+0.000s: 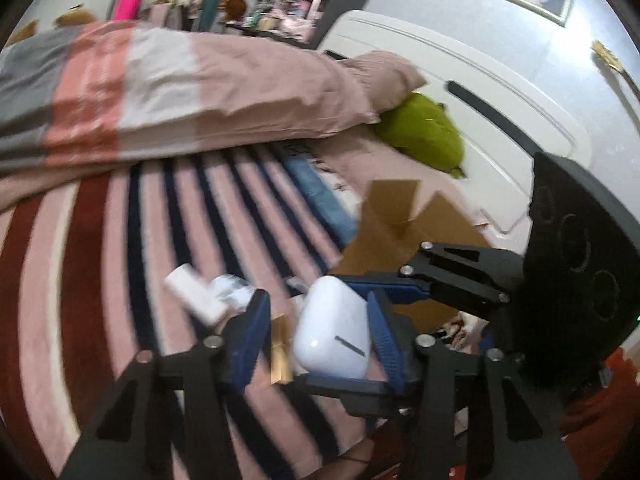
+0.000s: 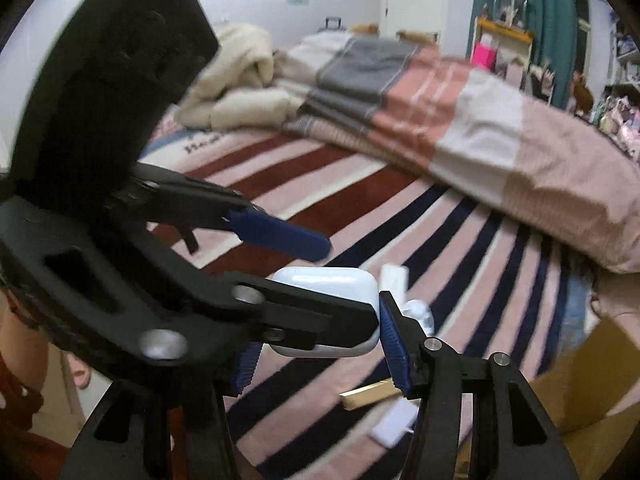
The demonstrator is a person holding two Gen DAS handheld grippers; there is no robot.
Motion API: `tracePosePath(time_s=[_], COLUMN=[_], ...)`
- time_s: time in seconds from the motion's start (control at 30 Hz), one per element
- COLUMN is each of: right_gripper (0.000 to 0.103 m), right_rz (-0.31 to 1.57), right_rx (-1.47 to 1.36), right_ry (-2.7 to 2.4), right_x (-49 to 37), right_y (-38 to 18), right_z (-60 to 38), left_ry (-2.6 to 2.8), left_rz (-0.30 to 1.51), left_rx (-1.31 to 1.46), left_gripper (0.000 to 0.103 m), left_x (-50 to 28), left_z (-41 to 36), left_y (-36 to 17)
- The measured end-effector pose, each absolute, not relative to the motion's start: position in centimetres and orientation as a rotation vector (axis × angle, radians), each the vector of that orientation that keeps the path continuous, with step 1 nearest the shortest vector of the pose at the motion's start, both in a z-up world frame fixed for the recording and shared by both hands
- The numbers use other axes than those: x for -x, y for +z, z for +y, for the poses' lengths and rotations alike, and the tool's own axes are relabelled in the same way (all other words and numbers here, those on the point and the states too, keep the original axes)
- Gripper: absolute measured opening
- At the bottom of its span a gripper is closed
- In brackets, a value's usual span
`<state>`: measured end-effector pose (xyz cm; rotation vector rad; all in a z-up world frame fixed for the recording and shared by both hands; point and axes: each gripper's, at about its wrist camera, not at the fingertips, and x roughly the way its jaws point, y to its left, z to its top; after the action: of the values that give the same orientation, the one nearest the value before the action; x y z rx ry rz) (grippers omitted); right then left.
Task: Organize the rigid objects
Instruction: 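Carry the earbud case into the cardboard box and release it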
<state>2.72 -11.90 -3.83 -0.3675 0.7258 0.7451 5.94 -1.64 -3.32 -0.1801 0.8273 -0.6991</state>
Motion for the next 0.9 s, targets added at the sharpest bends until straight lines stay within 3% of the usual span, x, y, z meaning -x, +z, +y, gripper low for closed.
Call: tracePosePath(time_s=[0.07,0.37,0.7,0.73,0.77,0.83,0.87,0.9], right_gripper=[0.049,0.049,0.049,0.049,0.049,0.060,0.069,0.069], right_rz=[0.716,0.697,1.002,1.018,1.047,1.062,1.052,1.043], right_rx=[0.352,0.309,0.264,0.252,0.248,0.238,0.236,0.237], right_ry=[0.726,0.580,0.438,0.426,0.403,0.380,0.370,0.365], right_x=[-2.7,-4.0,-7.7,-7.8,-8.1,-8.3,-8.2,-8.1], right_y=[-2.9,-0.4,-3.1,-3.6,-4.1,-4.5,-4.4,-4.3], right_z=[-13.3,-22.6,-29.6,-29.9,-30.3,-30.7,-30.9,-30.9], left_ry=[-0.748,-0.879,-0.917,-0.902,-0.887,-0.874,-0.872,-0.871], left_rz=[0.815,0.860,1.095,1.098,1.096,1.070,1.049,1.039], left_rx=[0.156,0.068,-0.035,-0.052,-0.064,-0.058,-0.052,-0.049], left_gripper=[0.032,0.032,0.033,0.036,0.048,0.064,0.065,0.065], left_x=[-6.3,-9.1,-12.1,-12.0,-11.9,-11.7,-11.4,-11.3], left_z=[-4.1,-14.9,-23.6,-23.8,-23.9,-23.3,-22.8,-22.4], left_y=[-2.1,-0.2,-3.6,-3.6,-3.6,-3.0,-2.4,-2.2])
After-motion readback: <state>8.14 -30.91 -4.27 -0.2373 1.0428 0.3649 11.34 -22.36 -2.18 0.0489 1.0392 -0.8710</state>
